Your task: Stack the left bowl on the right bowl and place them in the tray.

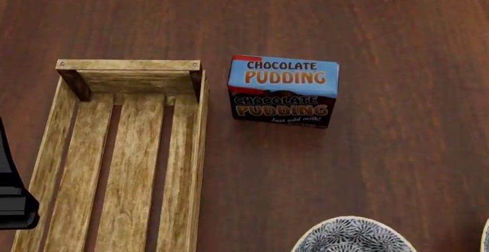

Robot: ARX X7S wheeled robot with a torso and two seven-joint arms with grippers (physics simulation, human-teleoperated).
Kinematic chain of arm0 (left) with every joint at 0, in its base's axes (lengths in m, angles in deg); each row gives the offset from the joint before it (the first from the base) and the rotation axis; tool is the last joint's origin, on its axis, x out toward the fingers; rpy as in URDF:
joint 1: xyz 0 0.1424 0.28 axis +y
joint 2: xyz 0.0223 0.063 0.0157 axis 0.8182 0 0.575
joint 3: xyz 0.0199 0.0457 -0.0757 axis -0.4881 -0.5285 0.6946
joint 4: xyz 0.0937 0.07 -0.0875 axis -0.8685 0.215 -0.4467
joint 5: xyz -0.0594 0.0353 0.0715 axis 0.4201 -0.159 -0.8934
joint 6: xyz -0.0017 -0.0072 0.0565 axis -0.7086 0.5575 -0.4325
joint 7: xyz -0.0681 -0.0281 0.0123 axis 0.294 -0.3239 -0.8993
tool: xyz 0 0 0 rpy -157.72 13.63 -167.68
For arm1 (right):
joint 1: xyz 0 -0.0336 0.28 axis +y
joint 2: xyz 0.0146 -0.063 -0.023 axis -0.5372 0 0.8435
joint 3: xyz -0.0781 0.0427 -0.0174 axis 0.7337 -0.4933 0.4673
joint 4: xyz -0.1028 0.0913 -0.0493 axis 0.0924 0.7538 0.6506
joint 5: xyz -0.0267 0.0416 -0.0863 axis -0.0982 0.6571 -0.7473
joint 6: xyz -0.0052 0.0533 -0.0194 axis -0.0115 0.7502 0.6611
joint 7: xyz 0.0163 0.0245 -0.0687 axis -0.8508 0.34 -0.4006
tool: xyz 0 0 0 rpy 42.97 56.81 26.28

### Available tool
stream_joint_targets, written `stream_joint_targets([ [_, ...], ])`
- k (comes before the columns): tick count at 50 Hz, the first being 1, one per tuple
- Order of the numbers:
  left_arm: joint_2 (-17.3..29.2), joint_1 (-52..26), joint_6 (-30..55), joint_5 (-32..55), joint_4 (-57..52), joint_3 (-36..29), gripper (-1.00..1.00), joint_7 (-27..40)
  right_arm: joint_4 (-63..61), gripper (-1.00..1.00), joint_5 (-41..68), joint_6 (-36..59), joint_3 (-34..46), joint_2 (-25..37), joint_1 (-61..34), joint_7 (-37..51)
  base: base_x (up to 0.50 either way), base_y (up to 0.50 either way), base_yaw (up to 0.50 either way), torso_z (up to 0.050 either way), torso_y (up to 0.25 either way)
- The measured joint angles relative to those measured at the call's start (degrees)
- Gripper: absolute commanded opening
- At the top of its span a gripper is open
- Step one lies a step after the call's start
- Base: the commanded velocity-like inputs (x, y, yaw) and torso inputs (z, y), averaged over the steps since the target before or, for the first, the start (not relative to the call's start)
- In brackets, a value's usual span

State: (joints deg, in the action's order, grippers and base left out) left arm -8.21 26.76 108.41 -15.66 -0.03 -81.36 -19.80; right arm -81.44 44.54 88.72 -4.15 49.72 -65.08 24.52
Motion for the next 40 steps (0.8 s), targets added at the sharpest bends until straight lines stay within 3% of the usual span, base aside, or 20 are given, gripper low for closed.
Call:
stream_joint_targets([
  [22, 0.3, -0.3, 1.8, 0.5, -1.8, 0.0, 1.0, 0.3, -15.1, -1.0, 11.8, 14.0, -4.9, 0.9, -6.7, 10.8, 0.0, 0.0, 0.0, 0.0, 0.0],
  [40, 0.5, -0.2, 2.1, 1.0, -2.3, 0.3, 1.0, 0.6, -17.9, -1.0, 27.3, 27.4, -12.0, -1.3, -18.0, 21.2, 0.0, 0.0, 0.0, 0.0, 0.0],
])
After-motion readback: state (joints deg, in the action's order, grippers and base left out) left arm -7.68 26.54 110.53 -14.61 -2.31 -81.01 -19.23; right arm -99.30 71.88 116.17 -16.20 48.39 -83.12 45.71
